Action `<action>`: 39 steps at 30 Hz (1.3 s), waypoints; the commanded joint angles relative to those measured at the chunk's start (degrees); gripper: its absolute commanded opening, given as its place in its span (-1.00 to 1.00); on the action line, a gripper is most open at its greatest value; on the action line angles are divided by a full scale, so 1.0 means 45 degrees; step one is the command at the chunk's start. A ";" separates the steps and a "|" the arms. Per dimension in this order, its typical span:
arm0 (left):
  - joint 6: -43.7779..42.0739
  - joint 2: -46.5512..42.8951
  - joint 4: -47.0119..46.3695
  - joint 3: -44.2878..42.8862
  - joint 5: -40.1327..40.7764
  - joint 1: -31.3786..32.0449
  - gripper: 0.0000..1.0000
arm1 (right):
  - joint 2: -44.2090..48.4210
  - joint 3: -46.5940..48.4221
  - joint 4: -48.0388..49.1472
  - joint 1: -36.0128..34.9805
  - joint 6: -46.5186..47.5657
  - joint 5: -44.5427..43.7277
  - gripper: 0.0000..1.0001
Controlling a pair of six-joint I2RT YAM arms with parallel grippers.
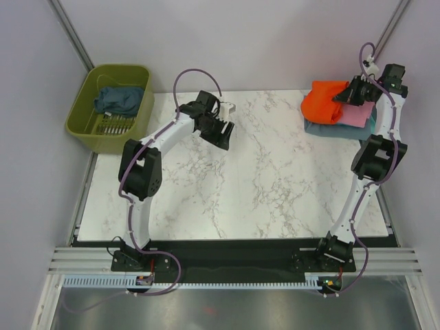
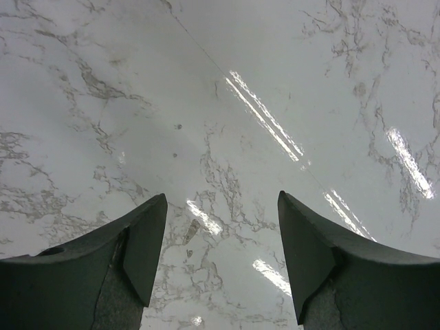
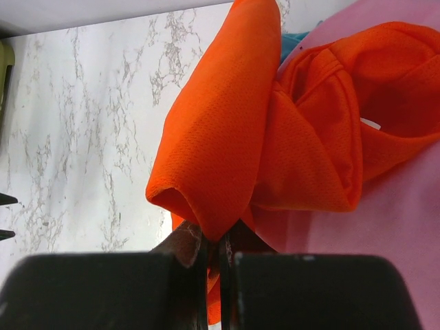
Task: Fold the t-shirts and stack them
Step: Neatly place the folded tshirt to the corner
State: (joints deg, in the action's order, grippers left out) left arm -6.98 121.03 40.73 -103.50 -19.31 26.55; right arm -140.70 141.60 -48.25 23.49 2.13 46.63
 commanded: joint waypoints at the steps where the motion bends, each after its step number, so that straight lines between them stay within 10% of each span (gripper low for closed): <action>1: -0.0635 -0.0724 0.0050 0.0227 0.0209 0.0214 0.47 | -0.0236 0.0565 -0.0059 0.0035 0.0346 0.0399 -1.00; 39: -0.0831 -0.1036 -0.0008 0.0637 0.0268 0.1035 0.47 | 0.1639 0.0799 0.1698 0.0153 0.3452 -0.5303 -1.00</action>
State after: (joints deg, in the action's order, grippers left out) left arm -8.93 119.61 41.04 -100.16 -18.02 30.74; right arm -136.70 144.79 -44.91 25.41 12.36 26.79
